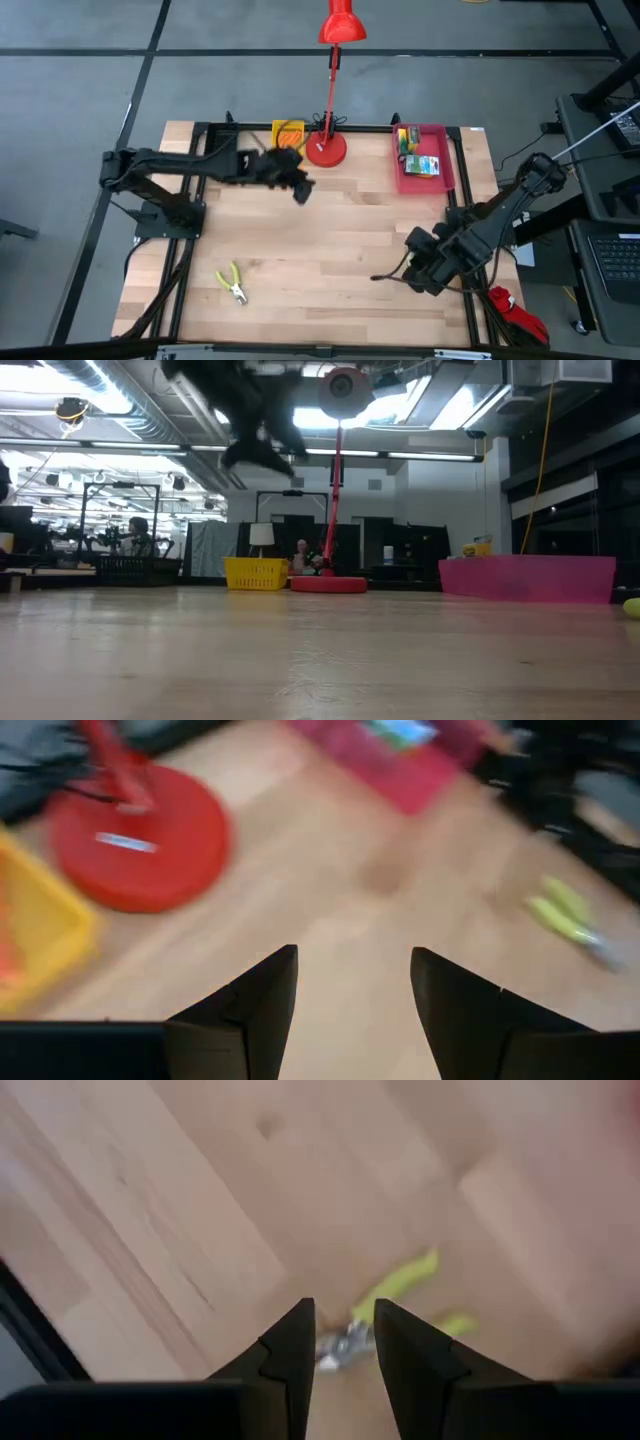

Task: Pick & Place School Supplies
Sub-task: Put the green hole puncher into the black bin

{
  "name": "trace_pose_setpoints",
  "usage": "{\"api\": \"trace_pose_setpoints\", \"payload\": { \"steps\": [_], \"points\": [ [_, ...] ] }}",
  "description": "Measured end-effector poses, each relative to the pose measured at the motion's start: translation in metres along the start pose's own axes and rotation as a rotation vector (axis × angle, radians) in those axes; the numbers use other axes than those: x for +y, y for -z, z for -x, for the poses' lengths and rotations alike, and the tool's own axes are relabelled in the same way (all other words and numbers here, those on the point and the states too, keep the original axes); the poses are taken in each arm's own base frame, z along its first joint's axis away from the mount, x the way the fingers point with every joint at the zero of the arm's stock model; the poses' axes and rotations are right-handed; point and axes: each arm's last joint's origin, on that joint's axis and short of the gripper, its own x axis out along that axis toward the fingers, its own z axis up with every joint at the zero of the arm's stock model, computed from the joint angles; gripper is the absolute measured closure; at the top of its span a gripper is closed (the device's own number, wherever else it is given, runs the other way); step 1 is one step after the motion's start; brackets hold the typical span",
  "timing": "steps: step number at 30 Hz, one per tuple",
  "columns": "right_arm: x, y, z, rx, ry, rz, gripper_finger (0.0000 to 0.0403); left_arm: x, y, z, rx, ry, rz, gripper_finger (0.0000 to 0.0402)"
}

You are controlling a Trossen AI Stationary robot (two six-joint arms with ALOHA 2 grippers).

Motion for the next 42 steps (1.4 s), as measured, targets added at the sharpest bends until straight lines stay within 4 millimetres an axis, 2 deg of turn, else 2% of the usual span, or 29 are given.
{"api": "trace_pose_setpoints", "payload": {
  "steps": [4, 8, 16, 21, 31, 37, 42],
  "points": [
    [-0.012, 0.005, -0.026, 0.099, 0.047, -0.061, 0.0296, -0.044, 0.019, 0.029, -0.083, 0.083, -0.031, 0.0208],
    [-0.021, 0.002, -0.047, 0.139, 0.097, -0.028, 0.0296, -0.084, 0.040, 0.051, -0.170, 0.191, -0.082, 0.0208],
    [-0.050, 0.009, -0.092, 0.371, 0.134, -0.104, 0.0296, -0.131, 0.074, 0.089, -0.348, 0.278, -0.012, 0.0208],
    [-0.049, 0.012, -0.093, 0.330, 0.156, -0.199, 0.0296, -0.145, 0.085, 0.104, -0.431, 0.299, -0.002, 0.0208],
    [-0.046, 0.024, -0.089, 0.241, 0.220, -0.576, 0.0296, -0.161, 0.097, 0.095, -0.441, 0.346, -0.002, 0.0221],
    [-0.046, 0.031, -0.089, 0.227, 0.252, -0.699, 0.0296, -0.164, 0.095, 0.096, -0.451, 0.387, -0.004, 0.0233],
    [-0.046, 0.035, -0.100, 0.243, 0.191, -0.753, 0.0296, -0.166, 0.093, 0.097, -0.474, 0.397, -0.015, 0.0235]
  ]
}}
